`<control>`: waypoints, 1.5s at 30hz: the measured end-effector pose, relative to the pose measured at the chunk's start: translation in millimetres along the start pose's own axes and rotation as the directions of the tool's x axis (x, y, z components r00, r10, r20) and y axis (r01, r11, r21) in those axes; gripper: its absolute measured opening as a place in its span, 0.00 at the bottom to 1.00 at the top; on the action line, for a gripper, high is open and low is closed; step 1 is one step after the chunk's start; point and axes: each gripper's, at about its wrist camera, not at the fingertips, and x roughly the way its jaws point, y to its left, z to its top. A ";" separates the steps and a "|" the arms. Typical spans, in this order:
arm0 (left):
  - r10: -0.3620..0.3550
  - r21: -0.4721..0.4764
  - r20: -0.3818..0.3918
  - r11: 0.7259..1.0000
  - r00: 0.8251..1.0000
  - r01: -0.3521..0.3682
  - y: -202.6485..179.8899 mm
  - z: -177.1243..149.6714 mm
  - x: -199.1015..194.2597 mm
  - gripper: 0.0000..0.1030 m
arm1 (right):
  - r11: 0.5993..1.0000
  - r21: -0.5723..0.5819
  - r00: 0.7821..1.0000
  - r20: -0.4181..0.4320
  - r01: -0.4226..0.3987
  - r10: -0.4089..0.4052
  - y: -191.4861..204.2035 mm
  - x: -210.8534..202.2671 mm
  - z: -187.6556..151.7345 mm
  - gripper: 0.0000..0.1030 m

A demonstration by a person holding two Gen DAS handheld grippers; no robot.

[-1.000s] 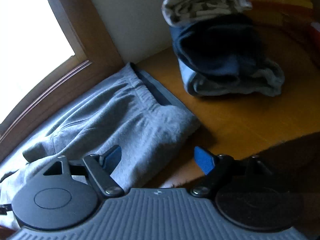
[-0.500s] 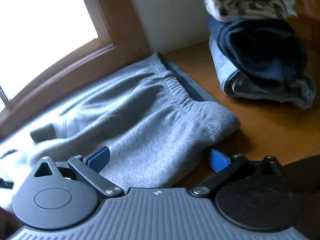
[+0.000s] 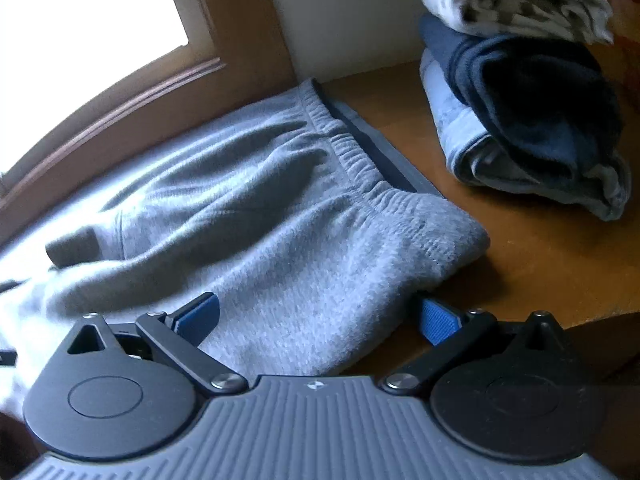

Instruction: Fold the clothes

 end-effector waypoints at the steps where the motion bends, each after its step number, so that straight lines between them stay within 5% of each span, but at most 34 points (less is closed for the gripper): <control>1: -0.003 0.004 0.010 1.000 1.000 0.003 0.4 -1.5 -0.4 1.00 | 1.000 -0.010 1.000 0.001 0.007 -0.007 1.8 1.3 -0.9 1.00; 8: -0.025 0.026 0.037 0.999 0.999 0.024 4.3 -11.9 -8.2 1.00 | 0.999 0.022 0.999 0.026 -0.026 0.026 -3.6 -0.7 -4.0 1.00; 10: -0.061 0.061 0.077 0.997 0.995 0.057 5.6 -21.8 -18.1 1.00 | 0.984 0.143 0.992 0.073 -0.110 0.100 -19.2 -6.3 -5.5 0.79; 12: -0.094 0.118 0.124 0.990 0.988 0.080 4.2 -35.7 -34.5 1.00 | 0.939 0.285 0.980 0.088 -0.194 0.176 -39.7 -4.5 -7.9 0.21; 13: -0.110 0.151 0.144 0.985 0.983 0.088 2.6 -43.4 -43.9 1.00 | 0.921 0.328 0.978 0.093 -0.209 0.189 -47.7 -3.8 -8.9 0.15; 18: -0.172 0.352 0.194 0.931 0.966 0.095 -22.1 -77.2 -75.0 1.00 | 0.892 0.303 0.941 0.150 -0.335 0.303 -59.9 -19.3 1.1 0.10; 22: -0.218 0.405 0.175 0.905 0.960 0.132 -51.0 -86.7 -75.3 1.00 | 0.845 0.320 0.902 0.198 -0.429 0.383 -66.4 -19.5 22.1 0.06; 26: -0.242 0.456 0.199 0.881 0.950 0.129 -82.3 -91.7 -69.7 0.99 | 0.803 0.316 0.861 0.240 -0.505 0.448 -69.7 -17.1 48.3 0.06; 31: -0.189 0.488 0.249 0.872 0.950 0.045 -111.7 -91.4 -53.2 0.85 | 0.800 0.288 0.850 0.204 -0.527 0.486 -67.3 -5.9 62.3 0.06; 32: -0.178 0.475 0.252 0.879 0.951 0.039 -113.7 -88.7 -50.6 0.77 | 0.798 0.287 0.848 0.198 -0.529 0.491 -69.2 -5.4 60.8 0.06; 36: -0.170 0.383 0.205 0.920 0.964 0.081 -114.1 -70.4 -39.1 0.17 | 0.820 0.259 0.860 0.142 -0.510 0.490 -79.4 -5.9 49.8 0.12; 37: -0.170 0.376 0.201 0.923 0.965 0.084 -116.3 -68.8 -39.4 0.14 | 0.826 0.260 0.866 0.118 -0.499 0.486 -83.5 -4.5 45.7 0.15; 38: -0.168 0.379 0.205 0.922 0.964 0.080 -119.7 -68.7 -41.2 0.13 | 0.832 0.268 0.873 0.090 -0.485 0.480 -88.1 -1.9 41.0 0.28; 39: -0.167 0.382 0.209 0.921 0.964 0.077 -123.0 -68.5 -43.1 0.12 | 0.838 0.285 0.881 0.062 -0.465 0.468 -92.5 1.4 35.9 0.53; 41: -0.187 0.403 0.209 0.911 0.960 0.090 -128.9 -70.4 -50.9 0.12 | 0.844 0.334 0.899 0.026 -0.421 0.438 -101.0 7.7 24.8 0.74; 45: -0.241 0.407 0.135 0.898 0.961 0.168 -135.6 -78.2 -56.5 0.13 | 0.802 0.418 0.887 0.017 -0.426 0.462 -114.7 24.1 11.0 0.74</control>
